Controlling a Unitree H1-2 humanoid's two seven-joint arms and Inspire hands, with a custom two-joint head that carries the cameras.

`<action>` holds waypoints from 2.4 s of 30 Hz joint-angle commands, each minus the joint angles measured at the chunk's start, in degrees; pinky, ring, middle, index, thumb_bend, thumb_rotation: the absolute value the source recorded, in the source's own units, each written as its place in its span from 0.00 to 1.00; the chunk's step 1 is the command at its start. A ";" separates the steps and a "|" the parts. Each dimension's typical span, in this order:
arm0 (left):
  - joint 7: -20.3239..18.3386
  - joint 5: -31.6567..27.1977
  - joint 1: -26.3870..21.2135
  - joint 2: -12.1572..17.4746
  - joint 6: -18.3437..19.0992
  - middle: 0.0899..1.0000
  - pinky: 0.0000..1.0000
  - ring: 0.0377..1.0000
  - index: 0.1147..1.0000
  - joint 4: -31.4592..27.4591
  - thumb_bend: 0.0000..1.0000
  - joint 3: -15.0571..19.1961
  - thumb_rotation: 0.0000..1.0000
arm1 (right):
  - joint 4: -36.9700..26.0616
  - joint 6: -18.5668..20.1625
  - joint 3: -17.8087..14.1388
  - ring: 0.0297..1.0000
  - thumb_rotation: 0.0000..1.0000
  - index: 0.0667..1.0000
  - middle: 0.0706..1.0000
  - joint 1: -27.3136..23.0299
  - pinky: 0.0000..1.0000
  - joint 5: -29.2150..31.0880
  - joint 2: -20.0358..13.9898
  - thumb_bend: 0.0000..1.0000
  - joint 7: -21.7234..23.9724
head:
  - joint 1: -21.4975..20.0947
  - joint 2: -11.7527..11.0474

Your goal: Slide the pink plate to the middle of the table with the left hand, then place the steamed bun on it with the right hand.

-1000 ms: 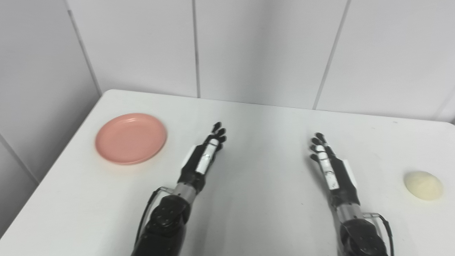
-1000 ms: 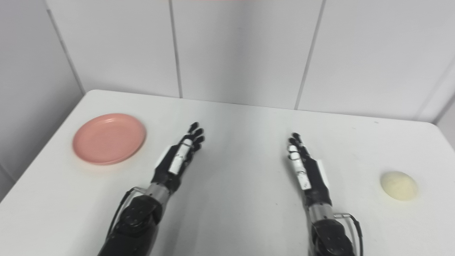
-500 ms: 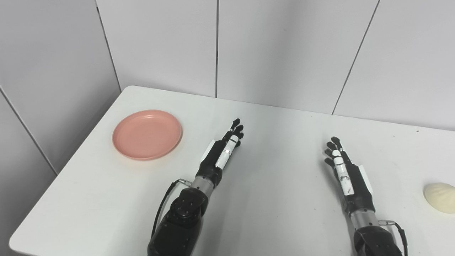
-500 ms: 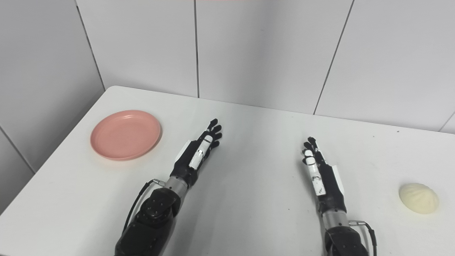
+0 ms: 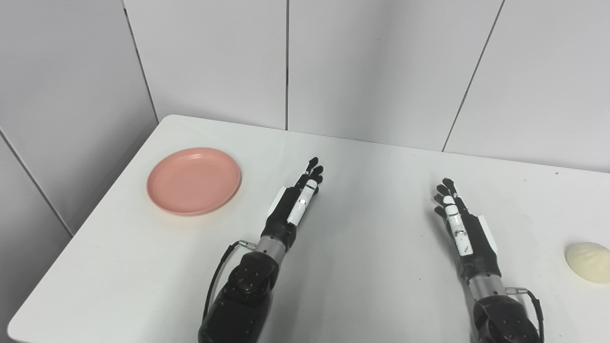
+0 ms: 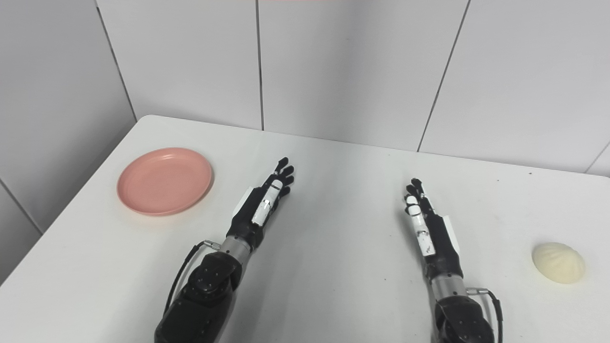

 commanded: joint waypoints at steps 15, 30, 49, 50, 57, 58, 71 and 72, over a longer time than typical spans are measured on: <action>2.86 -1.38 -0.32 -1.51 6.09 0.95 0.98 0.94 0.96 -17.67 0.44 3.88 1.00 | 4.36 -4.07 -0.68 0.93 1.00 0.96 0.94 1.37 0.94 0.83 -0.51 0.16 0.27 | 0.74 -0.36; 5.35 -4.08 -1.10 0.26 7.57 0.95 0.99 0.93 0.95 -30.81 0.44 10.09 1.00 | 5.59 -4.58 -1.01 0.95 1.00 0.97 0.96 1.01 0.95 1.74 -1.20 0.20 1.01 | 2.24 -0.05; 12.44 -5.20 -3.96 7.18 2.31 0.95 0.96 0.93 0.94 -30.01 0.46 21.24 1.00 | 4.80 -4.70 -1.06 0.94 1.00 0.97 0.95 1.15 0.93 1.10 -2.18 0.18 1.25 | 3.95 0.49; 12.57 -5.72 -4.04 7.57 1.89 0.94 0.96 0.93 0.94 -29.62 0.46 21.94 1.00 | 4.79 -4.81 -1.04 0.94 1.00 0.96 0.95 1.16 0.93 1.06 -2.22 0.18 1.28 | 3.95 0.49; 14.19 -8.11 -4.20 10.10 0.50 0.94 0.94 0.92 0.94 -27.89 0.47 25.80 1.00 | 4.03 -4.51 -1.37 0.94 1.00 0.97 0.95 1.35 0.94 1.79 -1.91 0.15 1.41 | 4.24 0.65; 14.62 -8.57 -4.27 10.35 0.41 0.93 0.94 0.92 0.94 -27.79 0.47 26.34 1.00 | 3.95 -4.48 -1.39 0.94 1.00 0.97 0.95 1.38 0.94 1.85 -1.91 0.15 1.46 | 4.36 0.78; 14.88 -13.49 -4.50 13.95 -1.57 0.91 0.93 0.91 0.92 -20.85 0.46 29.66 1.00 | 3.45 -4.26 -1.42 0.95 1.00 0.97 0.96 1.52 0.95 2.17 -1.90 0.14 1.88 | 4.52 0.95; 14.92 -13.84 -4.57 14.05 -1.53 0.91 0.93 0.91 0.91 -20.46 0.46 29.85 1.00 | 3.39 -4.26 -1.39 0.95 1.00 0.97 0.96 1.53 0.95 2.11 -1.90 0.14 1.84 | 4.52 0.95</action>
